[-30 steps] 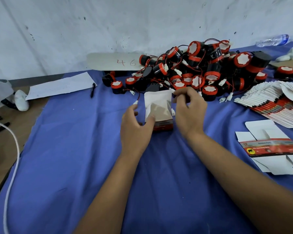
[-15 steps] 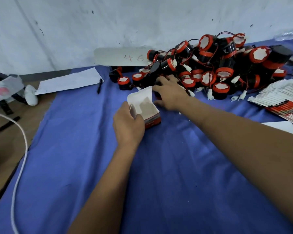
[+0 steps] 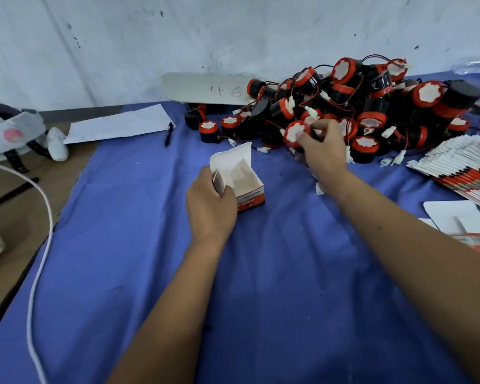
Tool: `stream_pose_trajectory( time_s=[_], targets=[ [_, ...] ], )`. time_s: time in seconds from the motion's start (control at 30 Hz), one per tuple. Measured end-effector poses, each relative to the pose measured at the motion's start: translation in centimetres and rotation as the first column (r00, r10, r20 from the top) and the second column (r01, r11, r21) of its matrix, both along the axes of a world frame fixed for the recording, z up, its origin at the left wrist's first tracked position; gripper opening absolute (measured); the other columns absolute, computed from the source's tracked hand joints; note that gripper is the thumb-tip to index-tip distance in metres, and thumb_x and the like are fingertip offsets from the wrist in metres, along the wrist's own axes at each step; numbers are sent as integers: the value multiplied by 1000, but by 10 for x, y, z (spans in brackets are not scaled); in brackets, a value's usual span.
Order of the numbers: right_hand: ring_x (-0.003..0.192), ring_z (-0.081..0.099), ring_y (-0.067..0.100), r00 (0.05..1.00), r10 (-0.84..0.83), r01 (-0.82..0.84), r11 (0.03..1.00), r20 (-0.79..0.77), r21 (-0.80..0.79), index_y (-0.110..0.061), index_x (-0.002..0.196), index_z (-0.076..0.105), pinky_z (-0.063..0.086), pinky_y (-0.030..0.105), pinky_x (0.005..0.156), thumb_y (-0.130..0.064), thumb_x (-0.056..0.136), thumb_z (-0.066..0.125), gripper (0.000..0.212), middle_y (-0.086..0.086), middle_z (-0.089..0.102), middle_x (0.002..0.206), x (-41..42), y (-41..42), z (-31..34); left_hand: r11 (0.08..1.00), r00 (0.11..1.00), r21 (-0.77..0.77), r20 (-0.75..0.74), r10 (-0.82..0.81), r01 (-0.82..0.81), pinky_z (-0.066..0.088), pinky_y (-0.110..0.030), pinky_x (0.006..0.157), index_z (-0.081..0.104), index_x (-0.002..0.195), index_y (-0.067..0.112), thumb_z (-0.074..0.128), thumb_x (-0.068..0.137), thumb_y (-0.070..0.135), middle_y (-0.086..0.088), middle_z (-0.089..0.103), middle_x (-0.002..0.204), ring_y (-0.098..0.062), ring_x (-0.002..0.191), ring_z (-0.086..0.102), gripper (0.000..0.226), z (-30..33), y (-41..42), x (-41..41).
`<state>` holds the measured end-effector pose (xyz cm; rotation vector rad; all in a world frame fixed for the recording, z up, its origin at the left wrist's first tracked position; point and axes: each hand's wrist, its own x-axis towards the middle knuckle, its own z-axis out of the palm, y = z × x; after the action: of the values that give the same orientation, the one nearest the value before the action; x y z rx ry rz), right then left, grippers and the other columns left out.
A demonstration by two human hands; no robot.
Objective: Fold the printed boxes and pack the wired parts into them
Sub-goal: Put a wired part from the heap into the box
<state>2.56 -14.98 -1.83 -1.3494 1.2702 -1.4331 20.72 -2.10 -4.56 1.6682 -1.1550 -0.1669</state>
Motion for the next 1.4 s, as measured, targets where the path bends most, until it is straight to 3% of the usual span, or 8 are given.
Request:
stream_pose_trajectory(
  time_s=[0.27, 0.5, 0.63, 0.73, 0.83, 1.13, 1.27, 1.4],
  targets=[
    [88, 72, 37, 585, 67, -392, 896, 808, 210, -1, 114, 60, 60, 29, 63, -14, 98, 61, 20, 26, 60, 117, -6, 60, 19, 1000, 1000, 15, -22, 16, -16, 44, -41, 62, 51, 87, 4, 53, 85, 4, -6, 58, 81, -27, 76, 53, 3, 1, 2, -1],
    [66, 75, 38, 942, 331, -327, 878, 51, 350, -1, 111, 60, 63, 43, 61, -41, 103, 53, 41, 19, 73, 96, 15, 93, 6, 997, 997, 10, 10, 71, -71, 38, -41, 60, 48, 84, 4, 54, 83, 2, -7, 53, 75, -28, 70, 45, 6, 3, 4, -1],
    [60, 61, 27, 645, 80, -149, 989, -760, -22, -7, 68, 59, 46, 38, 58, -49, 104, 42, 58, 8, 66, 65, 1, 89, 8, 998, 998, 11, 19, 67, -67, 31, -37, 57, 42, 80, 7, 53, 83, 2, 1, 44, 69, -24, 67, 38, 13, 3, 2, -1],
    [77, 62, 28, 678, 149, -287, 955, -720, -72, -13, 98, 67, 49, 37, 62, -17, 102, 48, 20, 6, 69, 87, -13, 79, 13, 998, 998, -6, 5, 59, -59, 33, -36, 58, 47, 85, 6, 54, 84, 4, 0, 51, 73, -24, 69, 44, 8, 2, 2, 1],
    [103, 52, 18, 542, 305, -522, 853, -783, -29, -26, 126, 63, 38, 9, 70, 8, 78, 53, 59, -4, 58, 120, -29, 75, 12, 997, 997, -14, -39, 73, -73, 40, -31, 67, 56, 105, 13, 58, 87, 10, 5, 62, 89, -23, 81, 58, 18, 2, 2, 4],
    [122, 54, 13, 415, 219, -605, 791, -883, -88, -31, 137, 59, 38, 42, 110, -50, 72, 87, 73, -12, 65, 127, -8, 86, -7, 992, 993, -48, 3, 116, -116, 43, -31, 69, 59, 107, 15, 63, 92, 15, 21, 54, 79, -17, 84, 60, 15, -2, 0, 13],
    [102, 64, 16, 747, 329, -572, 762, -578, -304, -15, 122, 62, 51, 33, 90, -45, 92, 68, 44, -6, 69, 107, 2, 105, 11, 997, 997, -35, -46, 61, -62, 48, -28, 69, 64, 107, 17, 65, 91, 14, 13, 66, 89, -6, 78, 62, 16, 0, -1, 14],
    [91, 64, 13, 729, 541, -656, 728, -420, -200, -14, 117, 58, 51, 27, 77, -52, 96, 54, 43, -1, 68, 98, 39, 124, 39, 999, 996, -32, -94, -2, -1, 45, -12, 62, 64, 93, 26, 66, 95, 16, 18, 66, 78, -2, 71, 64, 11, -2, -3, 3]
  ],
)
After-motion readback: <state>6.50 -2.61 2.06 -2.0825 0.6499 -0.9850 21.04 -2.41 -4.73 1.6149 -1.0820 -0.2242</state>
